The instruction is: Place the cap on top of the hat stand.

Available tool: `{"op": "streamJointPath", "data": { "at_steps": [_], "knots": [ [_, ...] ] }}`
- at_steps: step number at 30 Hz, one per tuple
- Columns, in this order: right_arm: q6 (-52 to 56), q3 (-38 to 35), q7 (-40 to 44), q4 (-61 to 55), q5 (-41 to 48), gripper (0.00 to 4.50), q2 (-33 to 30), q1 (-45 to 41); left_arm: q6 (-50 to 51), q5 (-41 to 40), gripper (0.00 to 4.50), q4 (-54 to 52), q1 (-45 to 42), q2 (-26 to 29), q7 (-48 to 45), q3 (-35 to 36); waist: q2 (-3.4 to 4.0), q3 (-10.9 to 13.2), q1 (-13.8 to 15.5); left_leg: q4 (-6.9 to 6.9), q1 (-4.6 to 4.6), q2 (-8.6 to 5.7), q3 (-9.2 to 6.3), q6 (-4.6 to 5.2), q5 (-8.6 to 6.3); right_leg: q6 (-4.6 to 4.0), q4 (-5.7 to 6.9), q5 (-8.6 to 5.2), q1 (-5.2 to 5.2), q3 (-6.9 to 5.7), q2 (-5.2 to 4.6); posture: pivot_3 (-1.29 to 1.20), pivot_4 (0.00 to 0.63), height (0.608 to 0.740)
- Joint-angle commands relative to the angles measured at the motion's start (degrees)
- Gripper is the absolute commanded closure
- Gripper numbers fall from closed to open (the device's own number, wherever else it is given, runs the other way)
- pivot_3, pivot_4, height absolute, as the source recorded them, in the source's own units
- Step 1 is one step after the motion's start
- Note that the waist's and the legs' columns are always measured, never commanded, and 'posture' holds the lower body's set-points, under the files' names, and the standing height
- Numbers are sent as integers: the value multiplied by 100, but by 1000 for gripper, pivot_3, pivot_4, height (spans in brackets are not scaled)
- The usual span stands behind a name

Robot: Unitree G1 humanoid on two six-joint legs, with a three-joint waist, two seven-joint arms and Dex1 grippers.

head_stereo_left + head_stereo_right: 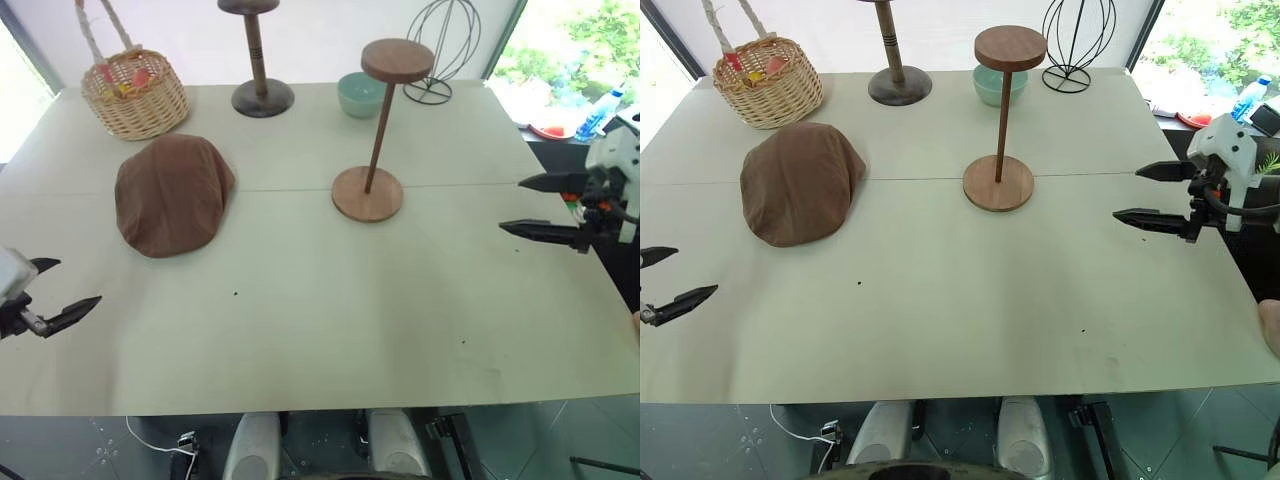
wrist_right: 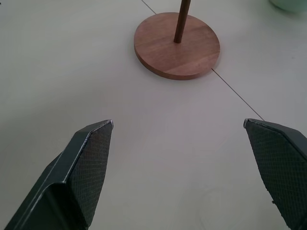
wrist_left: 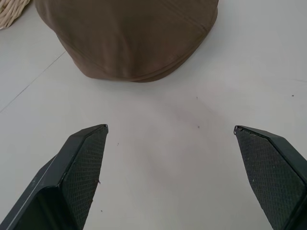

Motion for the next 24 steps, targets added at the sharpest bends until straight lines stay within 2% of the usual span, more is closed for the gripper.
{"op": "streamJointPath", "data": {
  "at_steps": [1,12,15,21,24],
  "knots": [
    [-191,-101,46,78,-14,0,8,-173,-24,-17,77,-124,-12,-5,-27,173,0,0,-2,0,2,0,4,0,0,1,1,0,0,4,0,0,150,728],
    [-202,-204,136,82,115,0,-11,-174,-21,-29,77,-300,-303,-43,63,-39,0,0,-1,13,8,0,20,2,1,10,14,6,-1,21,1,0,150,728],
    [212,-187,191,-73,339,0,-20,-352,-22,-23,77,-403,-534,-22,105,-252,7,3,2,23,9,0,21,3,2,11,23,7,0,26,1,0,150,728],
    [1399,-329,-24,-1188,1120,0,-25,-577,-984,759,77,-369,-930,-63,539,-901,8,3,3,40,9,15,30,2,1,10,34,13,1,29,7,0,150,728],
    [2697,-586,-288,-2261,2318,0,0,-665,-1748,1486,77,-74,-1211,-101,956,-1535,16,5,28,39,9,17,34,3,2,9,34,14,-1,29,9,0,150,728]
  ]
}}
